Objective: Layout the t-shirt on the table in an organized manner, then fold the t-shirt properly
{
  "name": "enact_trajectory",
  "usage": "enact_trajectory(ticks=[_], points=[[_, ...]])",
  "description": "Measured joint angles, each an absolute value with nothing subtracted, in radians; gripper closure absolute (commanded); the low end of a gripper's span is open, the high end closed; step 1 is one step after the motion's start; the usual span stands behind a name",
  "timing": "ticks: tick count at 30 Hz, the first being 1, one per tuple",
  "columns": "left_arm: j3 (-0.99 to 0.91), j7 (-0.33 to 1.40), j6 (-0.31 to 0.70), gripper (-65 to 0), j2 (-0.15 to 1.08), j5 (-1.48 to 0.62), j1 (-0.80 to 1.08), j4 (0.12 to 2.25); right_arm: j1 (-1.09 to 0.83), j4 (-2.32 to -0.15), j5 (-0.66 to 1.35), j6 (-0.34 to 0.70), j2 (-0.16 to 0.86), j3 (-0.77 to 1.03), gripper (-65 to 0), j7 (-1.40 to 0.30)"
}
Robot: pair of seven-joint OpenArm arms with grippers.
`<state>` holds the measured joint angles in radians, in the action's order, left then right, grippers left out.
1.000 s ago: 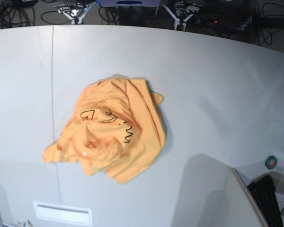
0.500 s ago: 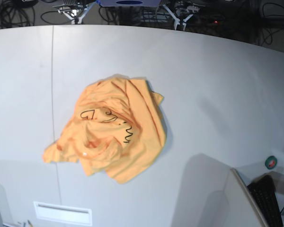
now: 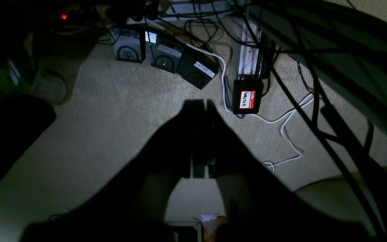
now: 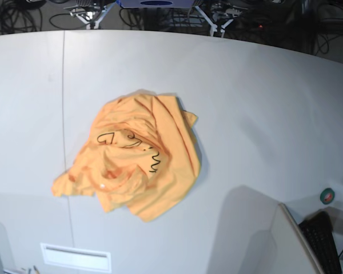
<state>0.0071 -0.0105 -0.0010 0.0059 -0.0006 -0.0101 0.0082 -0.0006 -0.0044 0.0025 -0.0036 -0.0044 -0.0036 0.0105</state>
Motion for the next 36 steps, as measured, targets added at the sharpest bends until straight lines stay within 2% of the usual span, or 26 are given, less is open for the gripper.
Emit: enact_trajectory(ticks=[18,19,20,24,25,26,27,28,29,32,33,36], points=[[0.001,-0.007,-0.011,0.0,0.022,-0.002,0.004,0.019,-0.021,-0.013,0.003,-0.004,-0.006,0.001,-1.2,0.007],[0.001,-0.006,-0.010,-0.2,0.021,-0.002,0.011,0.036,-0.029,-0.023,0.003,-0.004,-0.006,0.001,-4.8,0.007],[0.001,-0.006,-0.007,-0.2,0.019,-0.001,0.017,0.060,-0.031,-0.025,0.003,-0.004,-0.006,0.001,-11.3,0.006],[0.001,-0.006,-0.001,-0.3,0.017,-0.003,0.034,0.124,-0.032,-0.030,0.010,-0.004,-0.006,0.001,-45.2,0.009],[0.001,-0.007,-0.001,-0.3,0.018,-0.004,0.033,0.128,-0.038,-0.036,0.009,-0.004,-0.006,0.001,-50.4,0.018],[0.001,-0.009,-0.002,-0.3,0.017,-0.005,0.031,0.128,-0.049,-0.053,0.010,-0.004,-0.006,0.001,-51.5,0.015],[0.001,-0.006,-0.003,-0.3,0.018,-0.005,0.028,0.127,-0.065,-0.075,0.010,-0.004,-0.006,0.000,-49.5,0.014],[0.001,-0.003,-0.003,-0.5,0.018,-0.005,0.025,0.127,-0.082,-0.096,0.009,-0.004,-0.006,0.000,-44.9,0.015],[0.001,-0.003,-0.004,-0.5,0.018,-0.005,0.025,0.127,-0.096,-0.109,0.010,-0.004,-0.006,0.000,-36.9,0.009],[0.001,-0.002,-0.004,-0.5,0.017,-0.005,0.028,0.126,-0.109,-0.123,0.001,-0.004,-0.005,0.000,-2.7,0.000],[0.001,-0.002,-0.002,-0.7,0.017,-0.005,0.028,0.126,-0.108,-0.124,0.004,-0.004,-0.005,0.000,0.0,0.000],[0.001,0.001,-0.003,-0.8,0.017,-0.005,0.031,0.126,-0.096,-0.126,0.006,-0.004,-0.005,0.000,0.0,0.008]])
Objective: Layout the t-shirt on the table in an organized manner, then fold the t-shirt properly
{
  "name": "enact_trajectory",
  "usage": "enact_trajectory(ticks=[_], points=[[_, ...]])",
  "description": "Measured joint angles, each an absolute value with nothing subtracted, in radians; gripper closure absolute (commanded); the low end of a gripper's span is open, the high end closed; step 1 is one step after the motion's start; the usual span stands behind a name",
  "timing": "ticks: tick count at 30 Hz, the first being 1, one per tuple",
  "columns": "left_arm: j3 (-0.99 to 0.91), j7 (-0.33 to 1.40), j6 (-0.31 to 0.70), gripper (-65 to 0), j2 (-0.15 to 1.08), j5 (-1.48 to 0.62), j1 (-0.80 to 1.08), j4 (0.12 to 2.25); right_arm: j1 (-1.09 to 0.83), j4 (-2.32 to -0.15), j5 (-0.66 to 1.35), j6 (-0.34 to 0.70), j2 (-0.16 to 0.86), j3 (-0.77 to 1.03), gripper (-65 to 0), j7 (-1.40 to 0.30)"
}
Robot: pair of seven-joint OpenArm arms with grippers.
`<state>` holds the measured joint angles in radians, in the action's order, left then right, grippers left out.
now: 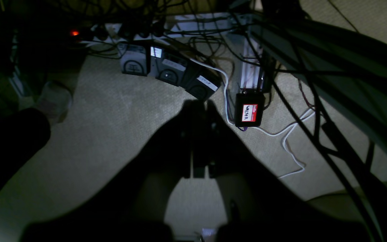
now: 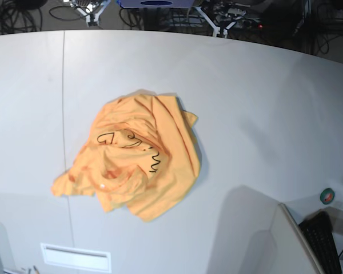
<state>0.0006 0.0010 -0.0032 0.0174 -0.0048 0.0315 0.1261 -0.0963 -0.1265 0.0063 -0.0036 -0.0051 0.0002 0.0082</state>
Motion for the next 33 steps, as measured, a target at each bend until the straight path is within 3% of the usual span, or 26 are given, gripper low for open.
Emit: enact_trajectory(ticks=[3,6,8,9,10,12,15,16,33], points=[[0.001,0.001,-0.003,-10.2,0.018,-0.005,0.033,0.126,-0.096,-0.130,0.006,-0.004,-0.004,0.001,0.0,0.007],[0.001,0.001,-0.003,-32.7,0.017,-0.005,0.033,0.125,-0.101,-0.129,0.007,-0.004,-0.003,0.001,0.0,0.004],[0.001,0.001,-0.003,-42.5,0.018,-0.007,0.033,0.125,-0.101,-0.129,0.006,-0.004,-0.003,0.001,0.0,0.004],[0.009,0.000,-0.003,-43.3,0.018,-0.006,0.033,0.125,-0.101,-0.129,0.006,-0.004,-0.003,0.001,0.0,0.005],[0.010,-0.001,-0.003,-41.3,0.018,-0.005,0.034,0.125,-0.101,-0.130,0.006,-0.004,-0.003,0.001,0.0,0.007],[0.010,-0.009,-0.003,-31.4,0.019,-0.005,0.040,0.126,-0.100,-0.130,0.006,-0.004,-0.003,0.000,0.0,0.008],[0.010,-0.007,-0.003,-2.0,0.020,-0.001,0.050,0.125,-0.101,-0.130,0.006,-0.004,-0.003,0.000,0.0,0.007],[0.010,-0.006,-0.003,0.0,0.020,-0.001,0.052,0.124,-0.101,-0.130,0.006,-0.004,-0.003,0.000,0.0,0.007],[0.010,-0.007,-0.001,0.0,0.036,0.002,0.084,0.147,-0.168,-0.200,0.003,-0.004,0.023,-0.003,0.0,0.004]])
